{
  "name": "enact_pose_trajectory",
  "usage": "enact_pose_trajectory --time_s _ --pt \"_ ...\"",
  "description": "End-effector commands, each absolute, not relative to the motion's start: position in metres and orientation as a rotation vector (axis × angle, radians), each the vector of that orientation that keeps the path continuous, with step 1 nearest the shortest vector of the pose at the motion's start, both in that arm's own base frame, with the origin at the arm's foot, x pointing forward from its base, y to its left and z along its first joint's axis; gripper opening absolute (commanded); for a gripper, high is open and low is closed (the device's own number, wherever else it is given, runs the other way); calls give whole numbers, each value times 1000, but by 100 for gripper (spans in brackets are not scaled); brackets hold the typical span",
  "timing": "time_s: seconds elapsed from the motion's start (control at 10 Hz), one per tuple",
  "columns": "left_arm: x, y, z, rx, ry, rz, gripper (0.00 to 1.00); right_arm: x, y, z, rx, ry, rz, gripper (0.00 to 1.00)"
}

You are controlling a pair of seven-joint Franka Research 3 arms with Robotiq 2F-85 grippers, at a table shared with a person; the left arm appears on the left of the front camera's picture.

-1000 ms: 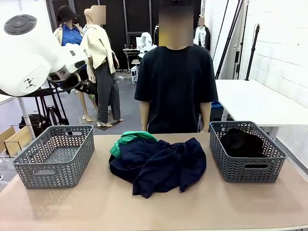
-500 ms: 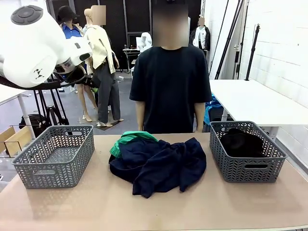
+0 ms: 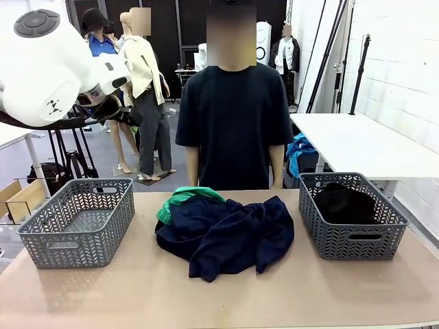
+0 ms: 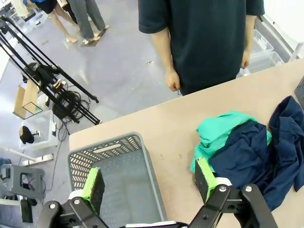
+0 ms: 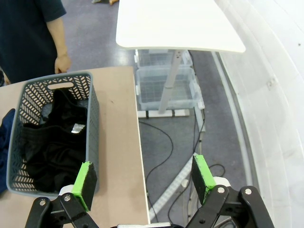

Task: Sort the tops and bottoms.
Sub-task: Lift clothes from the center of the table with your right hand.

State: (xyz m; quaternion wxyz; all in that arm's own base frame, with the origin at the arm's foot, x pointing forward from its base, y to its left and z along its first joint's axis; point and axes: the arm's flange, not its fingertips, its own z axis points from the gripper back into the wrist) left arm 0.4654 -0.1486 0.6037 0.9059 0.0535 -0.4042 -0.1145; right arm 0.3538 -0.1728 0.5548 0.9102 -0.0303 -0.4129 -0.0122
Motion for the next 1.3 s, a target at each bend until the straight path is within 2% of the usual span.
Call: enact_pose_trajectory --time_s 0.0,0.2,0.6,0.8,1.0,1.2 --pt "466 -149 603 110 -834 -236 100 354 -173 555 -62 -851 -25 100" --pt "475 -110 612 237 -765 -215 100 378 -102 602 -122 -890 130 100" --pt "472 -27 597 169 -633 -168 100 380 26 650 -82 -828 482 100" --pt "468 3 590 206 -603 -169 100 369 83 652 41 -770 625 100" --pt "457 24 579 105 -627 -141 100 367 141 632 27 -676 747 100" --pt "448 33 562 34 -632 -126 100 393 196 597 1 -580 853 100"
